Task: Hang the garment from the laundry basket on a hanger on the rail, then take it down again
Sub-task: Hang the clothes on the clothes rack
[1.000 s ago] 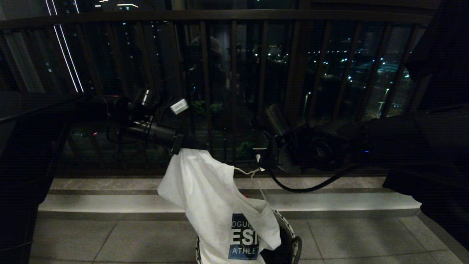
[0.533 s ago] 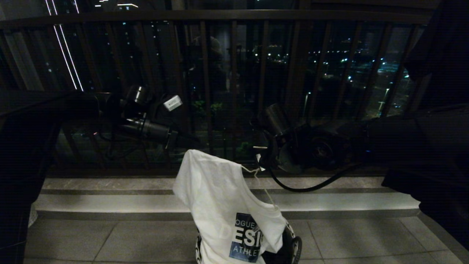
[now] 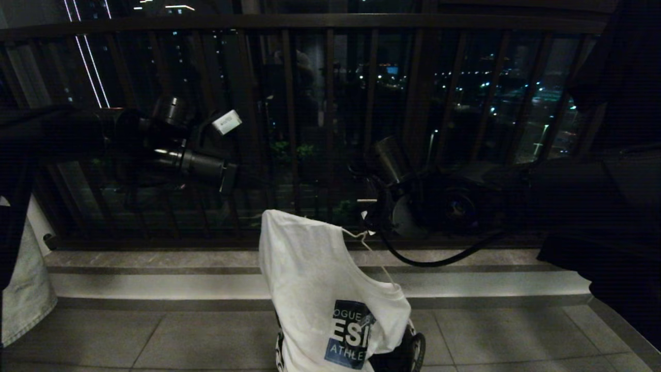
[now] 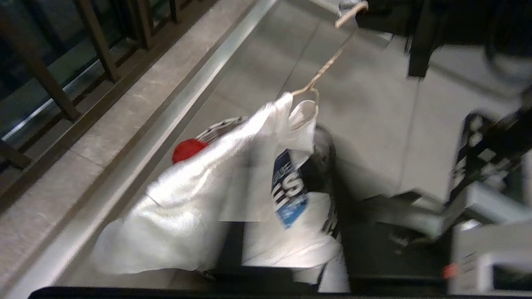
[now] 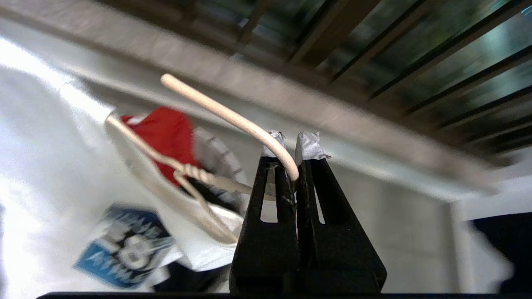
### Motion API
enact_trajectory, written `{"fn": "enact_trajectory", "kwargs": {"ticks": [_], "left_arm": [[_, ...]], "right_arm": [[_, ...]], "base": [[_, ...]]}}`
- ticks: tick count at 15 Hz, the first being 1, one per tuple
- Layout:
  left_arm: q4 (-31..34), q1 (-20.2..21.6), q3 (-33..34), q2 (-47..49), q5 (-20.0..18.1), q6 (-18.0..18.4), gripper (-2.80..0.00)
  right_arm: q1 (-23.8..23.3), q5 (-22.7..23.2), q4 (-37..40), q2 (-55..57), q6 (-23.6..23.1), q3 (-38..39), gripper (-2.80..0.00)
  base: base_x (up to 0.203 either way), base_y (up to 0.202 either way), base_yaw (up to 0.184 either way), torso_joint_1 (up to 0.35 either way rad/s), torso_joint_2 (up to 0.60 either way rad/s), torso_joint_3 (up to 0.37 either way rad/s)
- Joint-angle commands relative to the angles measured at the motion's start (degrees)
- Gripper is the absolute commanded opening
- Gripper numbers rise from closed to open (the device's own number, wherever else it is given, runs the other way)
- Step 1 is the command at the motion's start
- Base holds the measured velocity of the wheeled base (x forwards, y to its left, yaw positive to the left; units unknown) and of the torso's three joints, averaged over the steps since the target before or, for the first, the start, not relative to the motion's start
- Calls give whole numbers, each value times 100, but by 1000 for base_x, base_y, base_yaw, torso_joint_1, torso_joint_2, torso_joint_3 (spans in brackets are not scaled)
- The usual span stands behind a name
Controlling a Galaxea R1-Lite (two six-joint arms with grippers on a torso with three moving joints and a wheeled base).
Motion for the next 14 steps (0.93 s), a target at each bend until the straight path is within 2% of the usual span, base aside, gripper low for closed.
{"fn": "enact_trajectory", "kwargs": {"ticks": [1, 4, 7, 9, 10, 14], "left_arm": [[21, -49, 36, -405, -26, -407, -280], [40, -34, 591, -965, -18, -854, -280], [21, 128, 1937, -1768, -6, -978, -280], [14, 193, 2558, -2173, 30, -999, -280], [20, 209, 2656, -2251, 90, -1004, -280], [58, 163, 2446, -2500, 733, -980, -280]], "right_arm": [[44, -217, 17, -284, -315, -74, -280], [76, -271, 47, -711, -641, -95, -280], [240, -319, 235, -1233, -1023, -190, -280], [331, -413, 454, -1337, -1158, -457, -280], [380, -417, 523, -1377, -1258, -586, -280], [494, -402, 595, -1376, -1826, -944, -280]], "base": [[0, 0, 0, 0, 0, 0], [0, 0, 0, 0, 0, 0], [0, 0, 0, 0, 0, 0], [0, 0, 0, 0, 0, 0], [0, 0, 0, 0, 0, 0], [0, 0, 0, 0, 0, 0]]}}
